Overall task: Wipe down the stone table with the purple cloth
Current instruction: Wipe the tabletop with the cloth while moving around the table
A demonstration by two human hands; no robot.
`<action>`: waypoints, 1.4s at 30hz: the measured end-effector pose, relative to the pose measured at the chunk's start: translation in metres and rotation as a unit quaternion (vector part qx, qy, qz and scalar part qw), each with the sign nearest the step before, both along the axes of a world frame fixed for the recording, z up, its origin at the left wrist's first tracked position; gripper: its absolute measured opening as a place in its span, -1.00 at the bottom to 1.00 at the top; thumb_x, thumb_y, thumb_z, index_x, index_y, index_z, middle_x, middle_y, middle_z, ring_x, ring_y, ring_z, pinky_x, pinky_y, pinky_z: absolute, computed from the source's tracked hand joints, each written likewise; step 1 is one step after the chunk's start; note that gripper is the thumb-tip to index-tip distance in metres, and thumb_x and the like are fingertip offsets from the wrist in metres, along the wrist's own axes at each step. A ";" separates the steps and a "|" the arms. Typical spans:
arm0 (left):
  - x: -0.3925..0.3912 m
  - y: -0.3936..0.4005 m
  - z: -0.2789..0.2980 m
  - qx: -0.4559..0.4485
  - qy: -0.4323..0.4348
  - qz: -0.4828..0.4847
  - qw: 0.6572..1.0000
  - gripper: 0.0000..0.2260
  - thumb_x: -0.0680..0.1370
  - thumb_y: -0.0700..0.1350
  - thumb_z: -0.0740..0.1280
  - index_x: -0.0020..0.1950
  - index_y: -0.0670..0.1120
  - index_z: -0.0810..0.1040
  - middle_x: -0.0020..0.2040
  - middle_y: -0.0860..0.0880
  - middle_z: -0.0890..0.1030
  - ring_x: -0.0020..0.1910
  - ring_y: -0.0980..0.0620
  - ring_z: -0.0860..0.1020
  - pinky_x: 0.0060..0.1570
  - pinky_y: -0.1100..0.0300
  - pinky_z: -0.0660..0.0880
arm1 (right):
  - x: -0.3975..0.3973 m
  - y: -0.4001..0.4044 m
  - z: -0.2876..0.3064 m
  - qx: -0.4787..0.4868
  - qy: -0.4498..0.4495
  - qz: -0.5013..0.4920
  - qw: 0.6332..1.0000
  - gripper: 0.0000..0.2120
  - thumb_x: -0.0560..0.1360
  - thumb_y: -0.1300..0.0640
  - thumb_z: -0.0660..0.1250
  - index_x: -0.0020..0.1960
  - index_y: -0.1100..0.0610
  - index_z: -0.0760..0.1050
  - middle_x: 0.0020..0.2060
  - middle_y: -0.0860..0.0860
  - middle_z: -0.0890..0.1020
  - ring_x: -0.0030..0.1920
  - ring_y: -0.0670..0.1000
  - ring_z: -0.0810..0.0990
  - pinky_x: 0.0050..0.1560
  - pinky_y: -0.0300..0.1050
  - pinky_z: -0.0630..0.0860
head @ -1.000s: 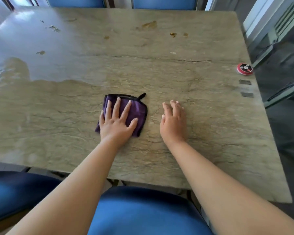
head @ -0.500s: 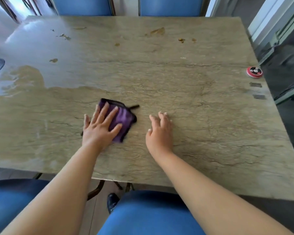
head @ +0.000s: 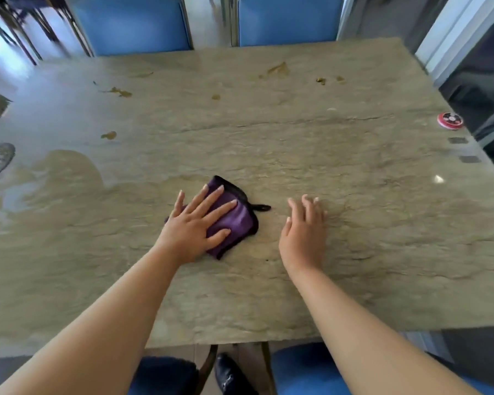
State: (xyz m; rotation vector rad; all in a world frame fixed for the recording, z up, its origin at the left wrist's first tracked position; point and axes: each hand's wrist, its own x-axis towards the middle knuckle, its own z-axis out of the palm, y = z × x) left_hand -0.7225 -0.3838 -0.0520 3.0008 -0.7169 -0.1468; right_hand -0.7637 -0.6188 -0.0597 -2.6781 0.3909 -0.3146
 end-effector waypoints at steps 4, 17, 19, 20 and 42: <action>0.053 -0.029 0.001 -0.011 0.039 0.206 0.978 -0.43 0.53 0.36 -0.04 0.52 0.34 -0.08 0.59 0.13 -0.16 0.56 0.03 -0.24 0.49 -0.14 -0.26 | 0.008 0.004 -0.007 -0.030 -0.013 -0.021 0.999 -0.67 0.55 0.21 0.20 0.30 0.13 0.46 0.37 0.20 0.40 0.47 0.22 0.22 0.48 0.21 0.09; -0.022 -0.114 0.009 -0.183 0.064 -0.059 0.979 -0.48 0.53 0.29 -0.08 0.50 0.31 0.16 0.57 0.21 0.03 0.56 0.16 -0.09 0.50 -0.03 -0.31 | -0.011 -0.030 0.024 0.230 -0.085 -0.116 0.962 -0.63 0.49 0.43 0.11 0.21 0.25 0.50 0.21 0.14 0.54 0.28 0.11 0.46 0.23 -0.39 0.23; -0.037 -0.106 0.008 -0.257 0.030 0.077 0.963 -0.52 0.58 0.17 -0.06 0.51 0.24 0.18 0.56 0.21 0.07 0.55 0.21 -0.06 0.49 -0.02 -0.33 | -0.012 -0.022 0.028 0.148 -0.070 -0.084 0.983 -0.65 0.47 0.39 0.16 0.21 0.24 0.52 0.25 0.14 0.49 0.35 0.13 0.37 0.39 -0.18 0.25; -0.043 -0.101 0.007 -0.271 0.020 0.153 0.950 -0.51 0.59 0.12 -0.07 0.53 0.20 0.14 0.57 0.18 0.06 0.55 0.21 -0.08 0.50 -0.01 -0.32 | -0.012 -0.015 0.029 0.099 -0.057 -0.047 0.992 -0.65 0.49 0.35 0.18 0.24 0.23 0.50 0.31 0.14 0.46 0.40 0.14 0.31 0.45 -0.05 0.22; -0.043 -0.167 0.011 -0.124 0.083 0.296 0.944 -0.46 0.63 0.16 -0.04 0.58 0.00 0.06 0.60 -0.05 -0.15 0.56 -0.07 -0.26 0.47 -0.22 -0.27 | -0.067 -0.125 0.022 -0.190 0.201 0.268 0.923 -0.35 0.42 -0.39 -0.34 0.48 -0.27 -0.33 0.54 -0.03 -0.27 0.52 0.10 -0.34 0.45 0.28 -0.30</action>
